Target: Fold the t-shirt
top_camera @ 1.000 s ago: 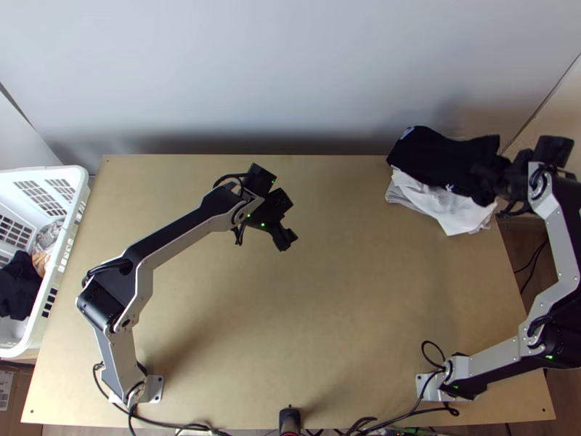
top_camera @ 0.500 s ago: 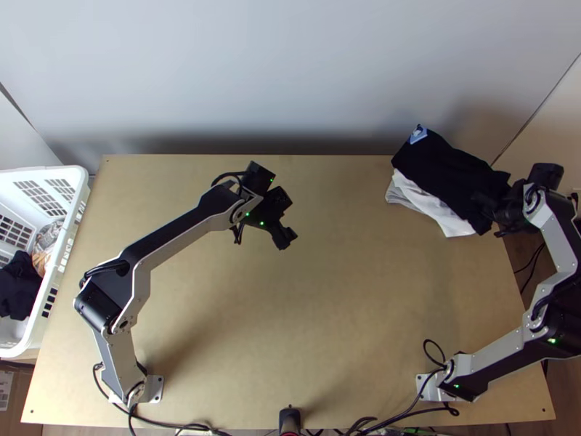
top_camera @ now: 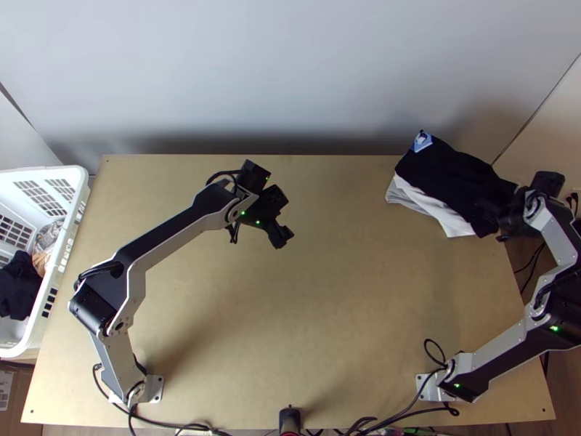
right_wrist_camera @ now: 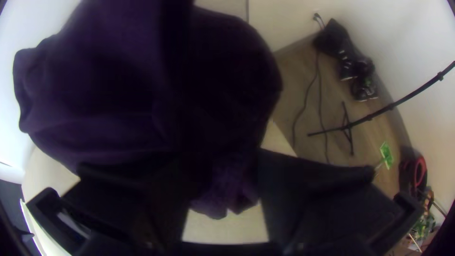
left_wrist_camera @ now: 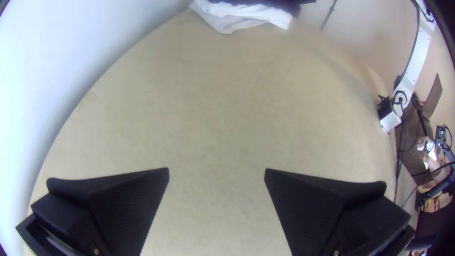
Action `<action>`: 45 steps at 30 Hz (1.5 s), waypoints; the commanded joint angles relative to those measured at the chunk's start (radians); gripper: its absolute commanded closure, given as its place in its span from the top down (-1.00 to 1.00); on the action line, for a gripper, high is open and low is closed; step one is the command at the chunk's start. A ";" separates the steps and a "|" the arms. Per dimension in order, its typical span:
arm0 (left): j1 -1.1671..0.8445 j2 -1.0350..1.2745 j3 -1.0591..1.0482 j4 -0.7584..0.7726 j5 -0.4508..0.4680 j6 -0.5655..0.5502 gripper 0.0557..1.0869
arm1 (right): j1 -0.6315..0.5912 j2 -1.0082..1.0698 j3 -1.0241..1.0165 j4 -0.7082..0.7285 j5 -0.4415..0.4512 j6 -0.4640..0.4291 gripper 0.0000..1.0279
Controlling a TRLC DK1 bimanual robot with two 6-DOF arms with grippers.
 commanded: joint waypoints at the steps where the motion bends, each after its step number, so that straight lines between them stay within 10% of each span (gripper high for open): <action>1: 0.004 -0.004 -0.002 0.000 0.001 0.001 0.90 | -0.002 -0.031 0.003 0.009 -0.004 -0.035 0.91; 22: 0.008 0.000 -0.014 0.006 0.001 0.002 0.90 | 0.204 -0.364 0.174 -0.149 -0.122 -0.051 0.91; 29: 0.016 -0.004 -0.019 0.006 0.001 0.002 0.90 | 0.262 -0.180 0.286 -0.300 -0.335 -0.031 0.91; 45: 0.030 -0.025 -0.057 0.016 -0.001 0.004 0.90 | 0.262 0.243 0.582 -0.329 -0.357 -0.014 0.91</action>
